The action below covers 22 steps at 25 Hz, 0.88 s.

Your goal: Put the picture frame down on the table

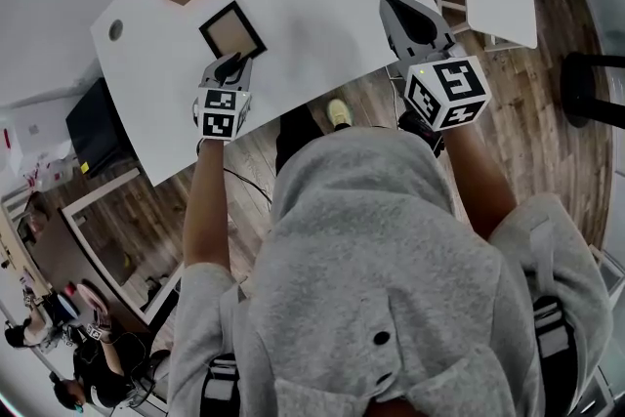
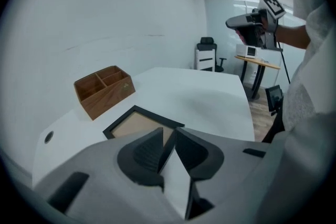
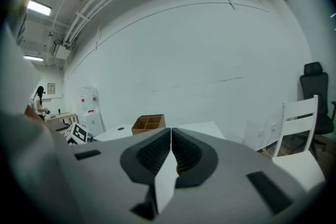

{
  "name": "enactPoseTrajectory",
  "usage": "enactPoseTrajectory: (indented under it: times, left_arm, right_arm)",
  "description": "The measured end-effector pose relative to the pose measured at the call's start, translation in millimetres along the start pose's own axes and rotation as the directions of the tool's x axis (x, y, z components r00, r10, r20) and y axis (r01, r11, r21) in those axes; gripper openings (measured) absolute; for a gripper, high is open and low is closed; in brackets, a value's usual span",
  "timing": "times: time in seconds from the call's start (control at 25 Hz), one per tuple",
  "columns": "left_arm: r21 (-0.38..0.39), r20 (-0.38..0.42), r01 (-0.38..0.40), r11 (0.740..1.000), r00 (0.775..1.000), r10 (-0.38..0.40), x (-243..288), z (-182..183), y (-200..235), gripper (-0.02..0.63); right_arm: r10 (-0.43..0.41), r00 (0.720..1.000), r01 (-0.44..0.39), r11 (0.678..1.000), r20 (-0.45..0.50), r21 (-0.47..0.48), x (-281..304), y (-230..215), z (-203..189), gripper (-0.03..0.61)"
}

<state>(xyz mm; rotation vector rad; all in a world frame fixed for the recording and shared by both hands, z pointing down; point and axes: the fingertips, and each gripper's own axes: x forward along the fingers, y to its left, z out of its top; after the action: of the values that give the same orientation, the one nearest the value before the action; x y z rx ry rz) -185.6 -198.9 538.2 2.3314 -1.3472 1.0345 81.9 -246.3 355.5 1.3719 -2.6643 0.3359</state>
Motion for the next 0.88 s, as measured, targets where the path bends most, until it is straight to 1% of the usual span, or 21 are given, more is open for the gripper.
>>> enactPoseTrajectory:
  times: [0.12,0.2,0.24,0.36,0.44,0.56,0.64,0.76,0.8,0.88]
  left_arm:
    - [-0.058,0.062,-0.104,0.993,0.992,0.108,-26,15,4,0.058]
    - [-0.094,0.107,-0.172,0.981,0.978,0.182,-49,29,3,0.043]
    - [-0.125,0.132,-0.202,0.971,0.967,0.218,-61,36,2,0.037]
    - [-0.250,0.195,-0.275,0.928,0.925,0.326,-98,54,3,0.023]
    - [-0.323,0.227,-0.305,0.896,0.894,0.387,-121,64,3,0.021]
    - [-0.394,0.268,-0.338,0.855,0.847,0.458,-150,79,1,0.021]
    - [-0.415,0.293,-0.353,0.838,0.820,0.491,-165,88,-2,0.021]
    - [-0.411,0.330,-0.376,0.831,0.788,0.520,-179,98,-4,0.021]
    - [-0.407,0.336,-0.383,0.829,0.782,0.525,-181,100,-4,0.021]
    - [-0.402,0.339,-0.383,0.831,0.781,0.524,-182,100,-3,0.021]
  right_arm:
    - [0.013,1.000,-0.013,1.000,-0.006,-0.002,-4,2,-1,0.028]
    - [0.008,1.000,-0.008,1.000,-0.017,-0.008,-6,3,-3,0.028]
    - [0.005,1.000,-0.005,1.000,-0.023,-0.011,-6,4,-4,0.028]
    - [0.006,0.999,-0.008,1.000,-0.038,-0.028,-7,10,-6,0.028]
    - [0.019,0.999,-0.021,0.999,-0.045,-0.044,-6,16,-7,0.028]
    - [0.033,0.998,-0.036,0.998,-0.049,-0.059,-6,25,-8,0.028]
    - [0.042,0.998,-0.045,0.997,-0.049,-0.062,-6,29,-8,0.028]
    - [0.040,0.998,-0.043,0.997,-0.046,-0.066,-3,33,-7,0.028]
    - [0.037,0.998,-0.040,0.997,-0.044,-0.067,-2,34,-6,0.028]
    - [0.037,0.999,-0.040,0.997,-0.040,-0.067,0,38,-2,0.028]
